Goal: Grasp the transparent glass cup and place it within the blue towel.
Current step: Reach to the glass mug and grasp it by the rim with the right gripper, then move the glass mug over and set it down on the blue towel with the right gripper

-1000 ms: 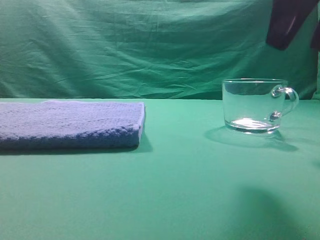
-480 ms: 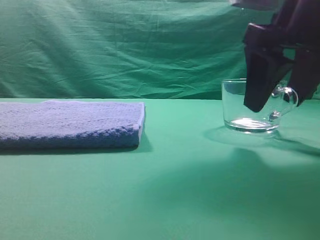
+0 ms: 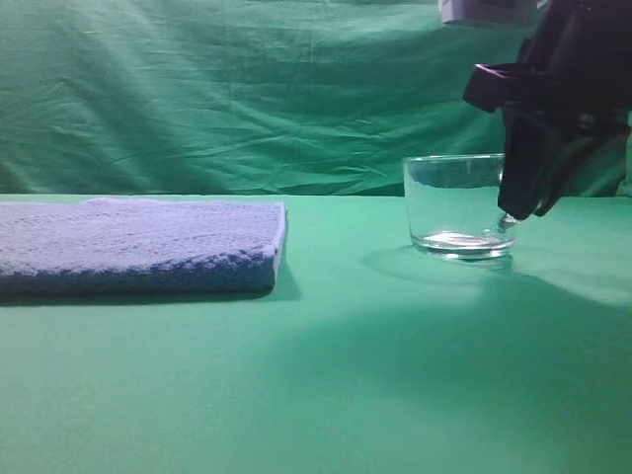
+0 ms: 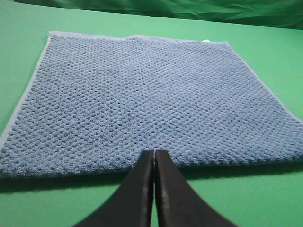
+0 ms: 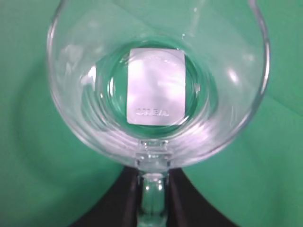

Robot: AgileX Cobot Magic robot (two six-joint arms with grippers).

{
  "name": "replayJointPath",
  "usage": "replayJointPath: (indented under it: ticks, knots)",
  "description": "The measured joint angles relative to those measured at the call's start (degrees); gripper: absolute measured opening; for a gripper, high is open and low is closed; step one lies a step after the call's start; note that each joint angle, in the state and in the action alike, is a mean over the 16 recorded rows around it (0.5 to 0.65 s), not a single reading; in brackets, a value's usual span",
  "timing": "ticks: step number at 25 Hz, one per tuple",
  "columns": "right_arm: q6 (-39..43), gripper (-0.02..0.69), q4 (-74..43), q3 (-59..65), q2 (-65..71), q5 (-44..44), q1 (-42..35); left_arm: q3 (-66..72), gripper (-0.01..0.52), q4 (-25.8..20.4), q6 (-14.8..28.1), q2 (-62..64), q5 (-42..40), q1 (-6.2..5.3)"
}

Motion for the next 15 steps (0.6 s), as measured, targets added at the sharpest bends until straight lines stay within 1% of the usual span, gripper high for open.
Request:
replayJointPath:
  ticks: [9,15]
  knots:
    - [-0.5,0.104,0.0,-21.8,10.7,2.1,8.7,0.0,0.000,0.0,0.0,0.0,0.0,0.00]
    - [-1.6,0.104,0.0,-31.2,20.8,1.3,14.3,0.0,0.000,0.0,0.0,0.0,0.0,0.00]
